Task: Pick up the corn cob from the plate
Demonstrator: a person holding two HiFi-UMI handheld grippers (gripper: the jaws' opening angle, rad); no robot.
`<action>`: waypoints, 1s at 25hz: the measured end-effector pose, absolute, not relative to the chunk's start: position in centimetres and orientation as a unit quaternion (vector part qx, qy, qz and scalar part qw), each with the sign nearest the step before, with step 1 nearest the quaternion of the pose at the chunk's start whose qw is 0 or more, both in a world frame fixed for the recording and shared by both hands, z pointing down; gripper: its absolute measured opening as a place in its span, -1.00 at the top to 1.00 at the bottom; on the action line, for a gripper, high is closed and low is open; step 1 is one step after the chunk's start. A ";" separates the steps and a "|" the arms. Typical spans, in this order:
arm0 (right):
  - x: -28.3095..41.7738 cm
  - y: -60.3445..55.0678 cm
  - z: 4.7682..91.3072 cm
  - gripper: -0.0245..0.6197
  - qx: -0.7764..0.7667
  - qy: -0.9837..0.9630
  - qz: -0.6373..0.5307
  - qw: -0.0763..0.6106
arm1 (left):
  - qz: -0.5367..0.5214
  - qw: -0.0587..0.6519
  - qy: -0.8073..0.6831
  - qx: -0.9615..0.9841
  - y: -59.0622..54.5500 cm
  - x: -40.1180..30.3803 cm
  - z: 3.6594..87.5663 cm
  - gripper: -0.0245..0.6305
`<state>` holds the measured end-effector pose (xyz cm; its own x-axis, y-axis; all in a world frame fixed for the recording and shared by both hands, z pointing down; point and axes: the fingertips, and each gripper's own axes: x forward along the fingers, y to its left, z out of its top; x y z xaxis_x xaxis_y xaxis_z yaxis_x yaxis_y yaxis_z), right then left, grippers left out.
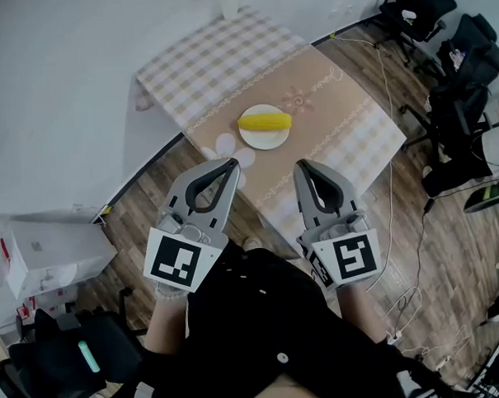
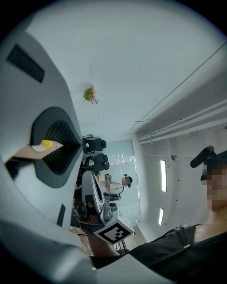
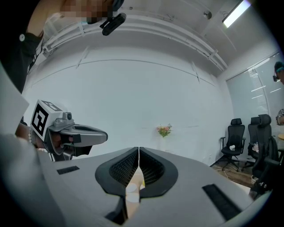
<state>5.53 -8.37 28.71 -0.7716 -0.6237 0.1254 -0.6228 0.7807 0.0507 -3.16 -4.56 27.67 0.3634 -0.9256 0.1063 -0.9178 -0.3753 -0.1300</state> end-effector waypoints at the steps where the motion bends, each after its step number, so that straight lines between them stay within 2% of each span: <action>1: 5.7 -8.4 28.8 0.79 0.333 -0.940 -0.003 0.069 | -0.081 0.024 0.557 -0.826 -4.6 -3.1 27.7 0.89; 25: 7.0 -12.4 29.6 0.79 0.396 -0.915 0.009 0.084 | -0.090 0.022 0.502 -0.860 -10.4 -2.8 28.7 0.89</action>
